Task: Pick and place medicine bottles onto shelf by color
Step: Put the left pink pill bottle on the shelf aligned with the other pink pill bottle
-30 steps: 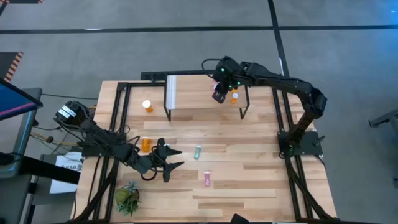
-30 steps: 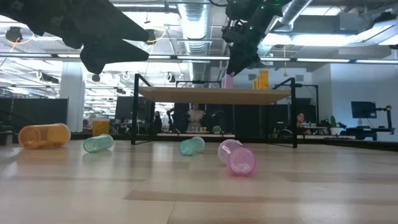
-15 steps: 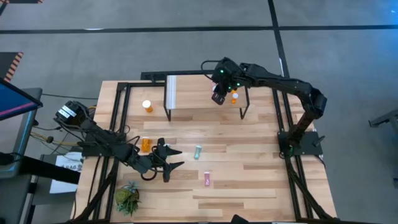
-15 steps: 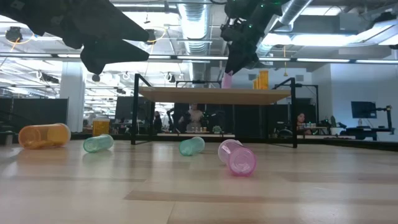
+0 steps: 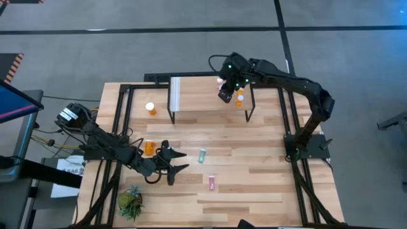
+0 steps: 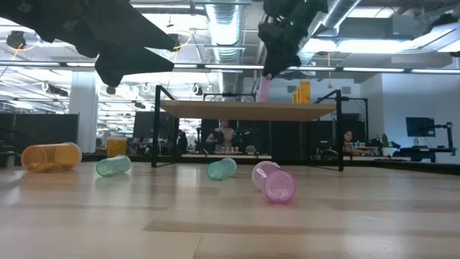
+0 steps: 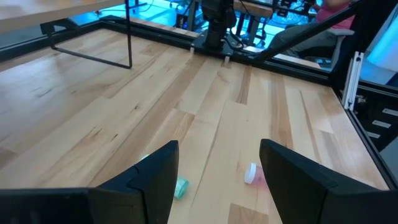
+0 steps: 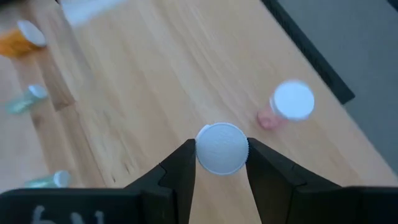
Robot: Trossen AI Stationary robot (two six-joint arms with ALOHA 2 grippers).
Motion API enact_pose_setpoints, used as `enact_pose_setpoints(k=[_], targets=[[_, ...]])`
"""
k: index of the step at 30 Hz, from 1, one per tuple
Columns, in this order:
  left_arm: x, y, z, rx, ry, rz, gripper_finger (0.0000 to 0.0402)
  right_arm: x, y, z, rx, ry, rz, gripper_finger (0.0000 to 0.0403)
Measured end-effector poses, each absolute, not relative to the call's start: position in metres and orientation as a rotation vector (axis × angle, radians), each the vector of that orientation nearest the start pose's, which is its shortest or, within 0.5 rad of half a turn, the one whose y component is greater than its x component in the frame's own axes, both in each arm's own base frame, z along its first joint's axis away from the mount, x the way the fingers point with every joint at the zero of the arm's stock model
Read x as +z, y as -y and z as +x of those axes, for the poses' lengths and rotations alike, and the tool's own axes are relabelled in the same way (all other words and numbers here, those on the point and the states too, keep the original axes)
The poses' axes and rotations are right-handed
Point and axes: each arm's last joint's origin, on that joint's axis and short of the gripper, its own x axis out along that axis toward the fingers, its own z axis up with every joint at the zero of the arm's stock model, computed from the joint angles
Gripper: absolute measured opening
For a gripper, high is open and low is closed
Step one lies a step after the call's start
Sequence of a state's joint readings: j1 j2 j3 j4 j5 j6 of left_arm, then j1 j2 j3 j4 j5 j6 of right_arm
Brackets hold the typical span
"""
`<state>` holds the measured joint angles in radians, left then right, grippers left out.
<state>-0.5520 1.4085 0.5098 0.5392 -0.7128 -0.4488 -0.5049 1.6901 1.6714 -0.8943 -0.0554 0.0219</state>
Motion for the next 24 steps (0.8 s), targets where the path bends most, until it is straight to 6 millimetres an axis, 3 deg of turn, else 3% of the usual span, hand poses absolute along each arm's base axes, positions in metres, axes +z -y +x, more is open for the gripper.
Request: enact_pose_setpoints(k=[6,24], targets=[[0.178,0.12,0.232,0.222,-0.247,-0.234,0.0212,0.369,0.167,0.31,-0.423,-0.854,0.272,0.0157],[0.178,0.12,0.232,0.214,-0.25,-0.238,0.0212,0.349,0.167,0.311,-0.421,-0.901,0.285,0.0157]])
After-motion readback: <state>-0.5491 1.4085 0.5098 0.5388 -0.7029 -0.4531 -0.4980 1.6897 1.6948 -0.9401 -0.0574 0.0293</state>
